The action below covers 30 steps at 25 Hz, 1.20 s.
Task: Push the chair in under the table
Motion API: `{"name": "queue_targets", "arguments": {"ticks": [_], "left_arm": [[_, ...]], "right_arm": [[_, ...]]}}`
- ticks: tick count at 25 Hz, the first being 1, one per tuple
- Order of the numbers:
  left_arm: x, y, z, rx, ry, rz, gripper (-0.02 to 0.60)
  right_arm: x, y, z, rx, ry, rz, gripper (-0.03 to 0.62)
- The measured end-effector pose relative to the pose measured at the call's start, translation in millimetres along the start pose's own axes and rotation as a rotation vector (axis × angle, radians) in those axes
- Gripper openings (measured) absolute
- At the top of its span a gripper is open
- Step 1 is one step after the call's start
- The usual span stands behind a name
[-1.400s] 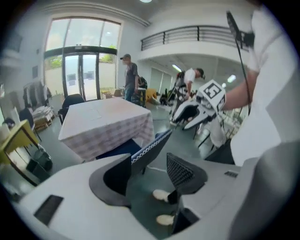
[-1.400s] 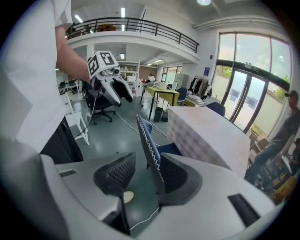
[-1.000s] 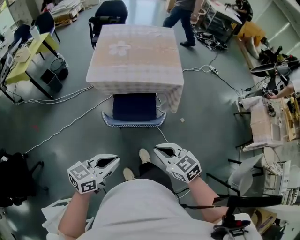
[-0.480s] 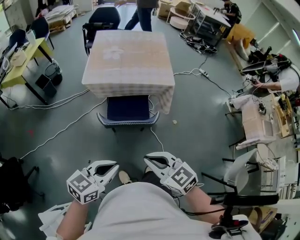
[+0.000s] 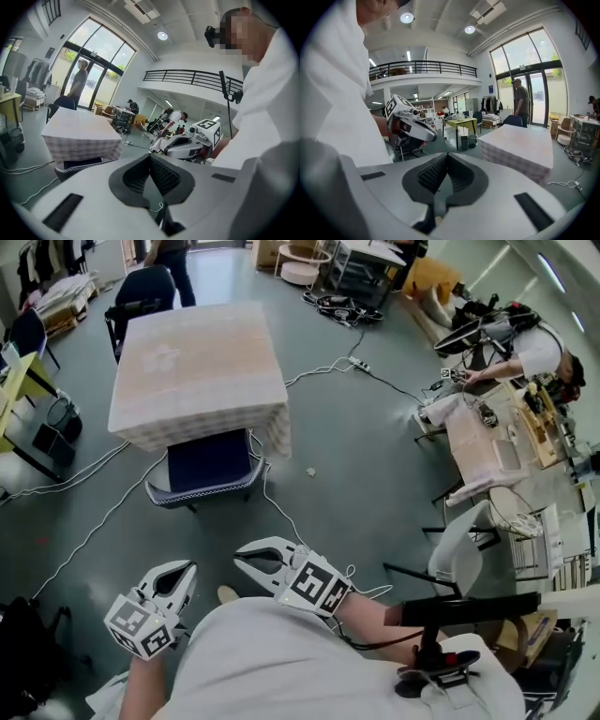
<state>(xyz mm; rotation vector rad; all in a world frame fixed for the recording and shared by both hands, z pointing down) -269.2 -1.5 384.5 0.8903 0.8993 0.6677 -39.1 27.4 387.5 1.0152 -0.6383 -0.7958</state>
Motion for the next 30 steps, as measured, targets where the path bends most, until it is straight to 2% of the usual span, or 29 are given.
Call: {"name": "queue_targets", "arguments": {"ticks": [3,16,30], "left_arm": [[4.7,-4.4,10.7,-0.015,-0.01,0.024,0.008],[14.0,-3.6,42.8,-0.054,-0.039,0.036,0.009],[18.2,0.6,51.2,-0.074,-0.054,0.027,0.009]], "right_arm": [[3.7,1.6,-4.6,0.007,-0.019,-0.003,0.012],[22.9,12.6,-25.4,0.003,-0.04,-0.021,0.012],[30.2,17.6,-31.2,0.007,-0.054,-0.022,0.011]]}}
Point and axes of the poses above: the fingertips, and each gripper's own axes: z forward along the fingers, x to its right, y out of its underside, the point moved 10 cm from there along -z, backward along the fingers
